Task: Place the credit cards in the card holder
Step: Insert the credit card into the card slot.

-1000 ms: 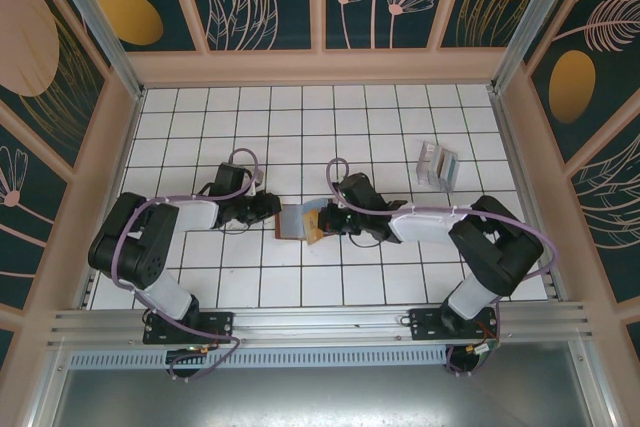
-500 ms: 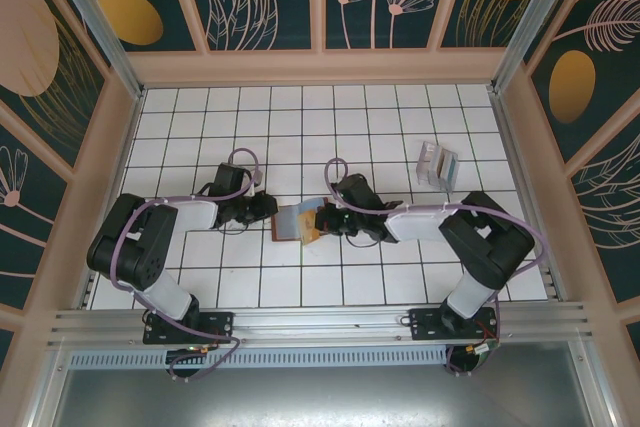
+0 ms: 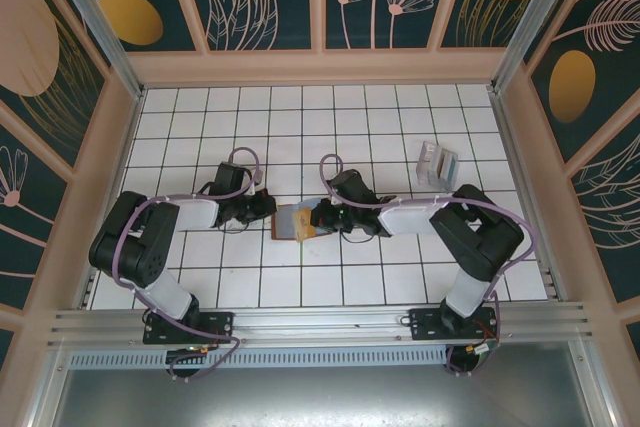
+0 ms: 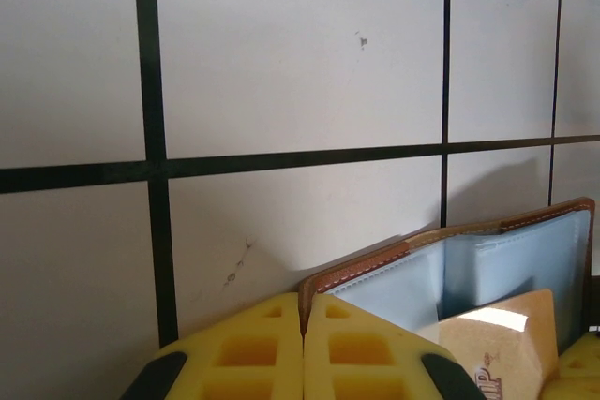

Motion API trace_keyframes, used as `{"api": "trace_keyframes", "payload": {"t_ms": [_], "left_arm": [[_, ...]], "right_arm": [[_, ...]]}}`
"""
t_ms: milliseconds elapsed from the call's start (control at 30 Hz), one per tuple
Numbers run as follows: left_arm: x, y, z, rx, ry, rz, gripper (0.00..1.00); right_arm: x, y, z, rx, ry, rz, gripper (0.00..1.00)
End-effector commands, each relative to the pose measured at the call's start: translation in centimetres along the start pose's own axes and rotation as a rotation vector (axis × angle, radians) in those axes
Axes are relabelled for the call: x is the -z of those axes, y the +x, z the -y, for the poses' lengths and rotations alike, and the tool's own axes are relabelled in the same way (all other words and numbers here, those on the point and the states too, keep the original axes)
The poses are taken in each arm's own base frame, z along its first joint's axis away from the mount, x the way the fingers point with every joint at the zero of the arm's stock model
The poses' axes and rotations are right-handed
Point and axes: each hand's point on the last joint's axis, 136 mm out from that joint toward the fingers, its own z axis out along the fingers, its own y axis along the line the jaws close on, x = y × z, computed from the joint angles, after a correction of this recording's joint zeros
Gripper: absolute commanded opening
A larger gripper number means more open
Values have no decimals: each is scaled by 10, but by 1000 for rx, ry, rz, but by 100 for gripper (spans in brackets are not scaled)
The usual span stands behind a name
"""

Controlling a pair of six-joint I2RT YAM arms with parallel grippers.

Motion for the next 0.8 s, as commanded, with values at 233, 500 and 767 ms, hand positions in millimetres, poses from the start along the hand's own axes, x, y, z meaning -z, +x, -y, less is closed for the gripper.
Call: {"api": "trace_keyframes", "payload": {"t_ms": [233, 500, 767], "left_arm": [[-9, 20, -33, 30, -136, -53, 6], [-6, 15, -25, 44, -99, -21, 11], [-2, 15, -20, 63, -73, -7, 14]], "right_arm": [[-8, -10, 12, -48, 11, 54, 0], [-6, -16, 21, -105, 63, 134, 0], [-14, -14, 12, -106, 34, 138, 0]]}}
